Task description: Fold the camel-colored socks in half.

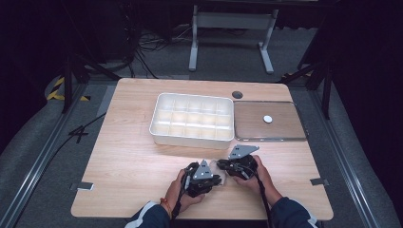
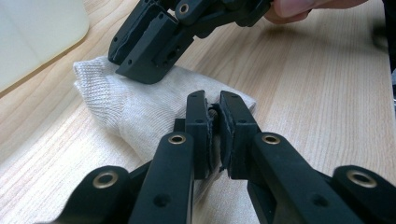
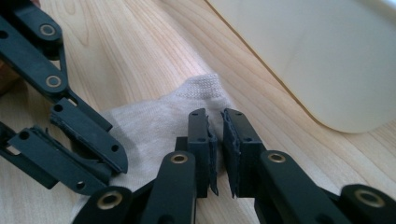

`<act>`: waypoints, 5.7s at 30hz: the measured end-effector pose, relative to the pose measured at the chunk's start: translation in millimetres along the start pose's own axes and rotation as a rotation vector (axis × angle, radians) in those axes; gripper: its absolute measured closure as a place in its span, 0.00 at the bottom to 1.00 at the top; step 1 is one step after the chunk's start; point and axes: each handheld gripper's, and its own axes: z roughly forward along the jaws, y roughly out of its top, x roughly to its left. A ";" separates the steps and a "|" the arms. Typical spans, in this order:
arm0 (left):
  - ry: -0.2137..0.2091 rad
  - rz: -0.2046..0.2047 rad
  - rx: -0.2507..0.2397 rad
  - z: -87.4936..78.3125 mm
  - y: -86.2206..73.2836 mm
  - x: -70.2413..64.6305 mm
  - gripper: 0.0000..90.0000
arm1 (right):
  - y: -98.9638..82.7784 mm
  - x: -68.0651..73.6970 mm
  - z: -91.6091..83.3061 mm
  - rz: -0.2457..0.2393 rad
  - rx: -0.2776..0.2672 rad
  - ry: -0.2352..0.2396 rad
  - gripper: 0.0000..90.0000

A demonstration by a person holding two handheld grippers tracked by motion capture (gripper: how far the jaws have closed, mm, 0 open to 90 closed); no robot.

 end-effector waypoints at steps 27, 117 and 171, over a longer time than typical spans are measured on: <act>-0.003 0.016 0.009 -0.5 0.1 0.2 0.94 | 0.4 4.3 -4.7 -0.009 0.043 0.030 0.87; 0.256 -0.104 0.153 -159.7 -102.3 44.1 0.40 | 0.8 -3.8 12.9 0.144 0.040 0.217 0.56; 0.303 -0.167 0.151 -148.8 -113.2 51.1 0.08 | 21.1 -17.5 -70.0 0.043 -0.207 -0.011 0.86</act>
